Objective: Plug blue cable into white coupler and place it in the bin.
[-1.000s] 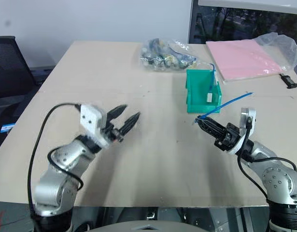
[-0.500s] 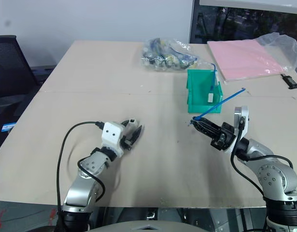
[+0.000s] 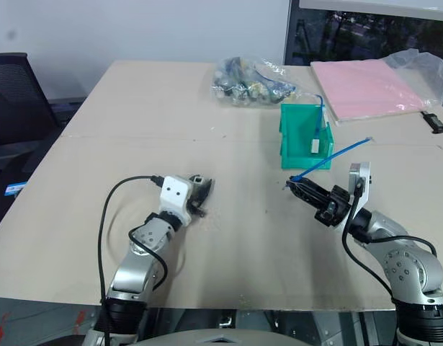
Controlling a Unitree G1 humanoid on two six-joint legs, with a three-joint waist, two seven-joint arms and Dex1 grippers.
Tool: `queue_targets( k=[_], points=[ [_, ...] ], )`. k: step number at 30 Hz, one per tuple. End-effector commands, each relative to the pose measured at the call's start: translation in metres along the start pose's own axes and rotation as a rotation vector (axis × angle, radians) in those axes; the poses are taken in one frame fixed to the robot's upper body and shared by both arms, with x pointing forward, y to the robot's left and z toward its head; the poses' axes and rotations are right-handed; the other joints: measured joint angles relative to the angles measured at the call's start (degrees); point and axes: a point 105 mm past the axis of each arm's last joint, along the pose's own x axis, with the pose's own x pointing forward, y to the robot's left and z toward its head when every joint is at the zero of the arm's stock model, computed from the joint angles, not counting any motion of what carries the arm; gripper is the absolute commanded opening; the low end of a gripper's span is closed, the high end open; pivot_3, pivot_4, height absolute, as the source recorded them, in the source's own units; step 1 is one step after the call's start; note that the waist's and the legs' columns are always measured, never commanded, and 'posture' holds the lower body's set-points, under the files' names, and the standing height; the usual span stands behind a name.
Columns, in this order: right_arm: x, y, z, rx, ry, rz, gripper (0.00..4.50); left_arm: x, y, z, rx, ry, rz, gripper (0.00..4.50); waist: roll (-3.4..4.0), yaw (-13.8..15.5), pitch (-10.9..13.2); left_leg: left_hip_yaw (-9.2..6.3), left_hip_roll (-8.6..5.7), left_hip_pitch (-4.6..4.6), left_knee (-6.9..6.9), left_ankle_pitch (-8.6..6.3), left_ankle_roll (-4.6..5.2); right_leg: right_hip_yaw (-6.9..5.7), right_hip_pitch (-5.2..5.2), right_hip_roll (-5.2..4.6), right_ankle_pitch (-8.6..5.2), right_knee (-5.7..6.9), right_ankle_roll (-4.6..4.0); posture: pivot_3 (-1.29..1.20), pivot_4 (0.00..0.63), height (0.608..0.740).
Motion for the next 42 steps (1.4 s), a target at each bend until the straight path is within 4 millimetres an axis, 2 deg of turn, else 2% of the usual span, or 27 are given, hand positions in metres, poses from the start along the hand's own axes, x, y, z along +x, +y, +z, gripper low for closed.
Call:
queue_targets(
  k=[1,5,8,12,15,19,27,34,42],
  points=[
    [-0.001,0.007,0.015,-0.073,-0.045,0.007,0.00,0.005,-0.003,-0.003,-0.005,0.000,-0.018,0.57,0.02,0.0,0.0,0.01,0.00,0.00,0.00,0.00,0.00,-0.01,0.00,-0.01,0.00,0.00,0.00,0.00,0.150,0.740],
    [0.003,0.006,0.018,-0.121,-0.050,-0.011,0.00,0.016,-0.005,0.008,-0.027,-0.052,-0.088,0.57,0.05,0.2,0.0,0.05,0.00,0.00,0.00,0.02,0.00,-0.17,0.05,-0.13,0.00,0.01,0.00,0.00,0.150,0.740],
    [0.015,0.007,0.022,-0.232,-0.028,-0.003,0.00,0.032,-0.028,0.024,-0.071,-0.105,-0.316,0.57,0.04,0.3,0.0,0.08,0.00,-0.05,0.01,0.12,0.02,-0.43,0.10,-0.27,0.05,0.02,-0.07,0.00,0.150,0.740],
    [0.029,0.008,0.014,-0.377,0.054,0.034,0.00,0.038,-0.067,0.038,-0.024,-0.134,-0.717,0.57,0.04,-0.1,0.0,0.11,-0.02,-0.10,0.06,0.19,0.07,-0.47,0.10,-0.21,0.07,-0.01,-0.10,0.00,0.150,0.740],
    [0.033,0.002,-0.001,-0.456,0.148,0.062,0.00,0.040,-0.090,0.043,-0.021,-0.112,-0.985,0.57,0.04,-0.1,0.0,0.11,-0.03,-0.18,0.06,0.19,0.08,-0.48,0.06,-0.07,0.04,-0.04,-0.05,0.00,0.150,0.740],
    [0.033,-0.004,-0.011,-0.511,0.209,0.087,0.00,0.042,-0.108,0.036,0.064,-0.057,-1.199,0.57,0.02,-0.1,0.0,0.09,-0.04,-0.31,0.07,0.19,0.08,-0.52,-0.01,0.38,-0.05,-0.13,0.10,0.00,0.150,0.740],
    [0.034,-0.010,-0.022,-0.555,0.284,0.118,0.00,0.049,-0.109,0.024,0.191,0.017,-1.345,0.57,0.00,-0.2,0.0,-0.06,0.02,-0.84,0.43,0.18,0.10,-0.55,-0.43,0.53,-0.06,0.03,0.13,0.00,0.150,0.740],
    [0.035,-0.011,-0.036,-0.592,0.341,0.173,0.00,0.047,-0.108,0.016,0.198,0.046,-1.389,0.57,0.00,-0.2,0.0,-0.02,0.01,-0.84,0.50,0.18,0.11,-0.55,-0.43,0.53,-0.01,0.03,0.21,0.00,0.150,0.740],
    [0.028,-0.022,-0.047,-0.648,0.434,0.200,0.00,0.045,-0.106,0.014,0.214,0.057,-1.413,0.57,-0.01,-0.3,0.0,-0.05,0.05,-0.79,0.49,0.18,0.10,-0.54,-0.43,0.59,-0.01,0.09,0.21,0.00,0.150,0.740]
  ],
)
